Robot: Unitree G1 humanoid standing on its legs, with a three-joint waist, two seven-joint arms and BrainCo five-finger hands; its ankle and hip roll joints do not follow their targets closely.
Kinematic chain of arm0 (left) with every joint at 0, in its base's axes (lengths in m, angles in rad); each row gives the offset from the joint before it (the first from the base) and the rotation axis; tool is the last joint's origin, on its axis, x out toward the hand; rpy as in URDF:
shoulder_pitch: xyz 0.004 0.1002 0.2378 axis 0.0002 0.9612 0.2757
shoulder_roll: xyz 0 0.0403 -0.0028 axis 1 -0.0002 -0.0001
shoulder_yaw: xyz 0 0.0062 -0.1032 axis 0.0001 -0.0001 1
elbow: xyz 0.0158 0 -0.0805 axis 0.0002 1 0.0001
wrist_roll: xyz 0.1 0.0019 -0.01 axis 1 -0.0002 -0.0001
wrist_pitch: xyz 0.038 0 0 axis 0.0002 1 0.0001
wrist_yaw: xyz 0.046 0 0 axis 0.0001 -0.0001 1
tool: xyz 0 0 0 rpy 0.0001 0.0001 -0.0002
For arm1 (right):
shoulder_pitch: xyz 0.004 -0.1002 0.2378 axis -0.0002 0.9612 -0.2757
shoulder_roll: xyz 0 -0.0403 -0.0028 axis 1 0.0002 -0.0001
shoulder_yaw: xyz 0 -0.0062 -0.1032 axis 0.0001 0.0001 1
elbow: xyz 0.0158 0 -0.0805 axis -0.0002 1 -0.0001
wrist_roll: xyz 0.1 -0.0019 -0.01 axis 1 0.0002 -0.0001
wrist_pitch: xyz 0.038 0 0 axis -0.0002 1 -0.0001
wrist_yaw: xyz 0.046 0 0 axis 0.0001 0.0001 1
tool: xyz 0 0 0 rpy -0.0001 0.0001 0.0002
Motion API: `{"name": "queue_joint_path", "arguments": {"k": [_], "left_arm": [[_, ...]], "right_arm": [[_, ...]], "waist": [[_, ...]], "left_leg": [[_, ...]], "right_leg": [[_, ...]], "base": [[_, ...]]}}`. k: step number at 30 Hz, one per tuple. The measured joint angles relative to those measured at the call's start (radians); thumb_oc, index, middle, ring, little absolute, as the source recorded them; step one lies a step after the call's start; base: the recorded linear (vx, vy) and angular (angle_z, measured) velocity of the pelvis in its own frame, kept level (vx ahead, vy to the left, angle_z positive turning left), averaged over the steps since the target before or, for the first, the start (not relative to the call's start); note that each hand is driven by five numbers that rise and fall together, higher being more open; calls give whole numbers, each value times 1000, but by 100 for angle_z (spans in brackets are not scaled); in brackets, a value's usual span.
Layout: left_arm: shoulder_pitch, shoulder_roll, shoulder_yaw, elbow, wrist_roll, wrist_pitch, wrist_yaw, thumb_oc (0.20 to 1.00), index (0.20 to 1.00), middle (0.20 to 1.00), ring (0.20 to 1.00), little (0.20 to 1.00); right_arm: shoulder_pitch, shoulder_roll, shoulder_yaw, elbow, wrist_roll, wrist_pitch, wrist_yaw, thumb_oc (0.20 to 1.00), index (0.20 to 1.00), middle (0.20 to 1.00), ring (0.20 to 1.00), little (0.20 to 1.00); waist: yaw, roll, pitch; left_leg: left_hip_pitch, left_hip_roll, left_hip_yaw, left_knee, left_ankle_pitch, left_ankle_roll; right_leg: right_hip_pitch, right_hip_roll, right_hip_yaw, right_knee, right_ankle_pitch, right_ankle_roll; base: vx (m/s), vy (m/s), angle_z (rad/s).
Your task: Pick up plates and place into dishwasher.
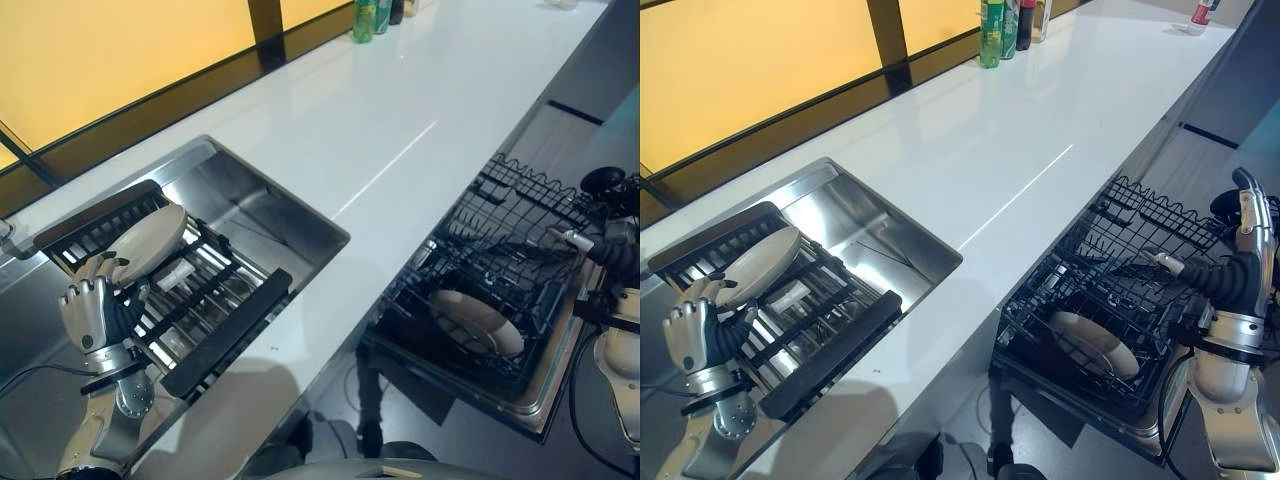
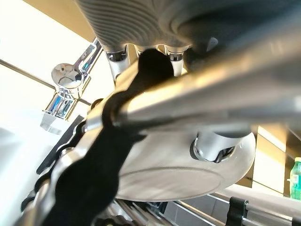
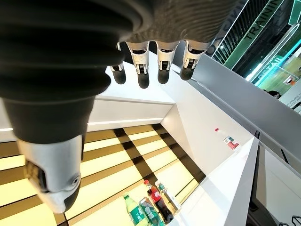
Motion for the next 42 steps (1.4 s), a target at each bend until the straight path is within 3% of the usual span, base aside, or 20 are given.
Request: {"name": "queue_joint_path", "arguments": {"k": [6,21,22,23,32,37,42], "left_arm": [[3,-12,205,-124,-48,-34,87,200,200,200,200,200],[6,-9,206,-149,-58,-48,10,200,200,200,200,200],[6,-6,204,-149,-58,-47,-10,558,558,558,558,558],[6,0,199,-149,-58,-48,-42,1000,1000,1000,1000,1000],[8,178,-56,-148,-98,-7,-537,1000,1000,1000,1000,1000],[10,198,-117,-155,-167,36,-712,1000,1000,1000,1000,1000],[16,215,-165,-164,-199,57,-787,1000,1000,1000,1000,1000]], "right_arm": [[39,0,-10,-2,12,-17,1,1000,1000,1000,1000,1000],[36,-1,-39,-2,23,-20,15,1000,1000,1000,1000,1000],[36,-1,-39,-2,23,-20,16,1000,1000,1000,1000,1000],[36,-1,-39,-2,27,-20,16,1000,1000,1000,1000,1000],[31,-34,-37,-2,48,-12,18,1000,1000,1000,1000,1000],[31,-63,-37,-2,50,12,17,1000,1000,1000,1000,1000],[22,-93,-33,-2,70,13,15,1000,1000,1000,1000,1000]], "waist": [[30,4,-60],[29,4,-76],[29,4,-76],[29,4,-76],[27,21,-64],[24,40,-35],[27,40,12]], "left_leg": [[0,-1,-15,-10,0,-1],[1,-3,-19,-18,3,1],[1,-3,-19,-18,3,1],[1,-3,-19,-18,3,1],[1,-3,-16,-19,4,1],[1,-2,-10,-17,4,1],[-4,-1,-4,-12,4,1]], "right_leg": [[4,0,-10,0,-10,2],[13,-1,-24,0,-17,6],[13,-1,-24,0,-18,7],[13,-1,-24,0,-18,7],[8,-3,-22,1,-18,7],[1,-2,-15,2,-15,4],[-11,-2,-10,13,-16,4]], "base": [[-6,19,8],[1,5,3],[0,0,0],[0,0,0],[0,0,0],[-10,7,-3],[-24,0,-3]]}}
